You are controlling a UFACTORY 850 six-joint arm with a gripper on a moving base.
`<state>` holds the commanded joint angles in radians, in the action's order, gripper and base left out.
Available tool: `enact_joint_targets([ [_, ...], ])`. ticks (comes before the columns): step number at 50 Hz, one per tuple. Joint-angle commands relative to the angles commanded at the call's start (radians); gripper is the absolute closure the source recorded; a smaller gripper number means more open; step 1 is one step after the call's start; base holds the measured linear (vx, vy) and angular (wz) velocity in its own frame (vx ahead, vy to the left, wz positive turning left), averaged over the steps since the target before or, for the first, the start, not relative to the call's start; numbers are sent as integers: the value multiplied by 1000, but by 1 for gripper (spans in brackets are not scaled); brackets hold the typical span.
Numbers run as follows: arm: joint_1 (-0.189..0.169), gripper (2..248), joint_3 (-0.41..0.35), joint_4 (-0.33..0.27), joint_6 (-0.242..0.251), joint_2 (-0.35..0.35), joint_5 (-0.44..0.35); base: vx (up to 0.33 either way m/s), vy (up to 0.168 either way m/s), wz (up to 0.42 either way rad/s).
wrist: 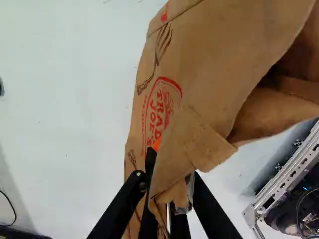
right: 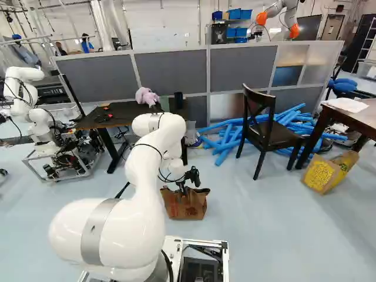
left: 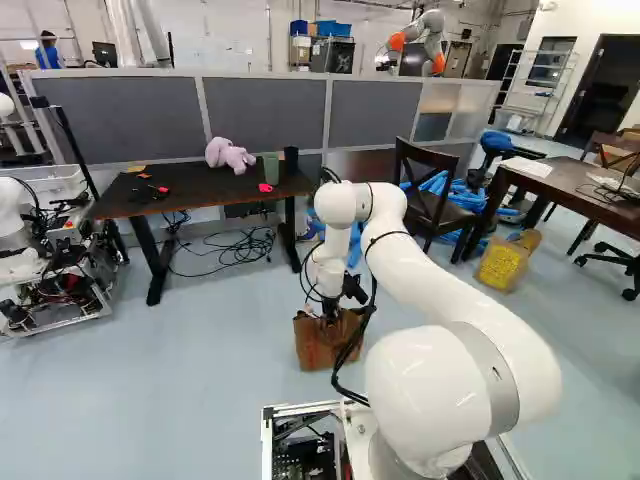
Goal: Pick up the bag on the ground and place it on the table
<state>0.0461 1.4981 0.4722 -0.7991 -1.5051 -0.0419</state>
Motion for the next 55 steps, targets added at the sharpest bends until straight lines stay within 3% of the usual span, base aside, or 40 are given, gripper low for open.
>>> enact_joint_targets([
  [23,0,229,-67,-38,0,67,19,0,0,0],
  [55,3,229,-225,-159,0,201,92,0,0,0],
])
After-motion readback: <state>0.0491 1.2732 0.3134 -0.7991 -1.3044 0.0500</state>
